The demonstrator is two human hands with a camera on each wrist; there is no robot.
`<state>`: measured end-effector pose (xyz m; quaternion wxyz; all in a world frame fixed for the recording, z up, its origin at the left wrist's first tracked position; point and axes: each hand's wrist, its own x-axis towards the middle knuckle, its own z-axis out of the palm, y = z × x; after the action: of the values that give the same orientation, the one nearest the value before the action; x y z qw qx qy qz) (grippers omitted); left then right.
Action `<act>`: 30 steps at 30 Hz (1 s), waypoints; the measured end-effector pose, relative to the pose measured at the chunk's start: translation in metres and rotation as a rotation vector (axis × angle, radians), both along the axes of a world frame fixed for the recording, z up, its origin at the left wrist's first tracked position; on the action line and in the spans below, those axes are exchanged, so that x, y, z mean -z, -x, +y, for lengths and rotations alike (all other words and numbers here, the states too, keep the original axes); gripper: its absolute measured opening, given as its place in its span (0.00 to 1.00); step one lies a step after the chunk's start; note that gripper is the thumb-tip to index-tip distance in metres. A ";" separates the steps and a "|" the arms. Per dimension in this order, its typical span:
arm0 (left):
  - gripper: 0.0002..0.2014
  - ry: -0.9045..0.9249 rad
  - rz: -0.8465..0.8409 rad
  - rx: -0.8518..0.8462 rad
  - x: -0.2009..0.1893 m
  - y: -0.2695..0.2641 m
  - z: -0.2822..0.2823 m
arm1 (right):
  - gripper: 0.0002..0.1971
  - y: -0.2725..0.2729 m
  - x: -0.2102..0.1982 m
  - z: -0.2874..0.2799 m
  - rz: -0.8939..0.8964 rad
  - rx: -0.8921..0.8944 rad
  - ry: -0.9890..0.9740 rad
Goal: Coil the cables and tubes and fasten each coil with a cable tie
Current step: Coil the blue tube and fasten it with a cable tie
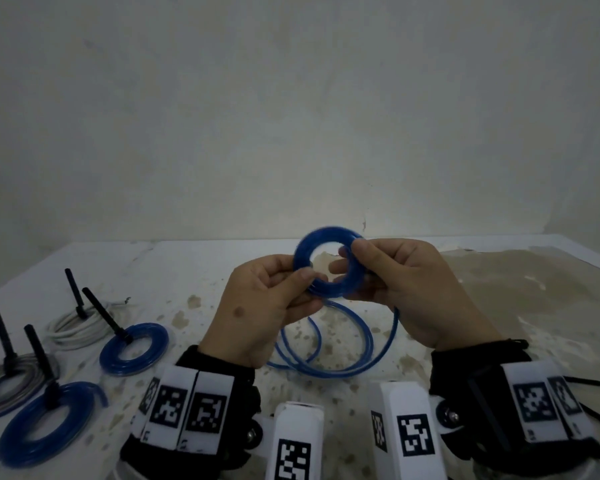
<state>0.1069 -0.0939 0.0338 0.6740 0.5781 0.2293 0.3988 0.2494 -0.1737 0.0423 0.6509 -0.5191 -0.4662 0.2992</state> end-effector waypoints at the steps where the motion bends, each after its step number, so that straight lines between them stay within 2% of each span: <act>1: 0.04 0.026 -0.036 -0.006 -0.001 0.000 0.002 | 0.14 0.000 0.000 0.000 0.005 0.014 0.000; 4: 0.04 0.053 -0.072 -0.003 -0.002 0.002 0.004 | 0.10 -0.001 0.001 0.000 -0.054 0.028 0.008; 16: 0.04 0.061 -0.043 0.068 0.000 -0.003 -0.005 | 0.13 0.003 0.001 0.000 -0.072 0.051 -0.040; 23: 0.07 0.067 -0.004 0.123 -0.004 0.002 -0.003 | 0.13 0.001 0.005 0.002 -0.028 -0.017 -0.048; 30: 0.04 0.036 0.091 0.111 0.003 0.003 0.001 | 0.13 -0.003 0.008 0.005 -0.171 0.029 -0.038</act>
<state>0.1043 -0.0930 0.0312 0.6943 0.5951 0.2346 0.3298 0.2526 -0.1692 0.0342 0.6228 -0.5369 -0.5182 0.2353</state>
